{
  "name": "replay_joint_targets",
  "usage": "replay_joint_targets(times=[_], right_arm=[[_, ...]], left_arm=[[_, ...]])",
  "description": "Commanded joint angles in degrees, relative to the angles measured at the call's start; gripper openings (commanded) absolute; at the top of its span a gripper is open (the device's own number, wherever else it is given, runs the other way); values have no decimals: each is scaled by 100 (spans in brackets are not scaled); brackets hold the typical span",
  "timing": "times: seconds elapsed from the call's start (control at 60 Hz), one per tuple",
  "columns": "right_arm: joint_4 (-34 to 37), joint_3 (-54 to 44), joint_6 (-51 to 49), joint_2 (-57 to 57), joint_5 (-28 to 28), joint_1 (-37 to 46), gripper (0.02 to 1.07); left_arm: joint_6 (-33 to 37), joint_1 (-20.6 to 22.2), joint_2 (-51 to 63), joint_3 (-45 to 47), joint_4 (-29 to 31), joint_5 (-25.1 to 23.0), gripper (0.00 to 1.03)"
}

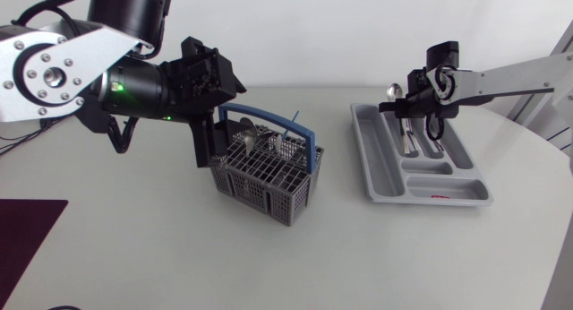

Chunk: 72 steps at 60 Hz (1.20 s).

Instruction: Unload the cutlery basket into the drawer organizer.

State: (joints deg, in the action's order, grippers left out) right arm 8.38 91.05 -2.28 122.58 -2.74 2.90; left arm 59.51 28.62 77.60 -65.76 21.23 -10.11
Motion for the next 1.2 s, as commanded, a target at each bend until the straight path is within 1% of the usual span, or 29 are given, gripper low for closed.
replay_joint_targets(times=[0.0, 0.117, 0.267, 0.3, 0.333, 0.35, 0.383, 0.4, 0.5, 0.533, 0.55, 0.567, 0.617, 0.767, 0.817, 0.867, 0.917, 0.933, 0.967, 1.017, 1.083, 1.183], right_arm=[[190, 528, 255, 398, 37, 88, 8], [480, 1020, 343, 864, 46, 123, 8], [674, 1302, 387, 1154, 46, 159, 10], [682, 1311, 395, 1162, 46, 167, 13], [700, 1302, 404, 1162, 46, 176, 19], [717, 1302, 404, 1162, 46, 176, 25], [735, 1293, 404, 1145, 46, 185, 31], [735, 1275, 413, 1118, 46, 194, 37], [735, 1117, 395, 943, 46, 220, 58], [709, 994, 395, 837, 28, 220, 66], [709, 994, 395, 837, 28, 220, 66], [656, 854, 387, 697, 11, 220, 72], [454, 476, 343, 319, -7, 211, 77], [-153, -1063, 97, -1114, -271, 106, 77], [-451, -1818, -44, -1791, -359, 9, 77], [-575, -2311, -158, -2213, -420, -61, 77], [-706, -2776, -290, -2626, -622, -96, 77], [-733, -2908, -317, -2749, -640, -114, 77], [-742, -3128, -413, -2951, -684, -149, 77], [-759, -3462, -563, -3267, -930, -202, 77], [-794, -3849, -686, -3645, -965, -290, 77], [-812, -4367, -888, -4216, -1062, -474, 77]], left_arm=[[378, -6, 27, 177, -32, -53, 92], [527, 12, 106, 186, -32, -53, 92], [624, 38, 194, 177, -14, -53, 92], [641, 47, 220, 168, -14, -53, 92], [668, 56, 238, 177, -5, -53, 92], [685, 56, 264, 168, -5, -53, 92], [703, 56, 282, 160, -5, -44, 92], [712, 56, 282, 160, -5, -53, 92], [773, 73, 299, 116, 30, -44, 92], [817, 91, 308, 107, 47, -44, 92], [817, 91, 308, 107, 47, -44, 92], [843, 109, 308, 116, 47, -44, 92], [879, 117, 317, 98, 47, -44, 92], [1046, 152, 405, 10, 109, 44, 92], [1169, 188, 457, -7, 162, 132, 91], [1265, 196, 475, -7, 179, 202, 91], [1371, 196, 493, -25, 179, 273, 90], [1467, 196, 510, -25, 179, 343, 87], [1573, 205, 528, -34, 171, 413, 87], [1661, 196, 572, -95, 197, 492, 87], [1757, 196, 668, -306, 373, 554, 82], [1880, 188, 827, -693, 698, 694, 81]])
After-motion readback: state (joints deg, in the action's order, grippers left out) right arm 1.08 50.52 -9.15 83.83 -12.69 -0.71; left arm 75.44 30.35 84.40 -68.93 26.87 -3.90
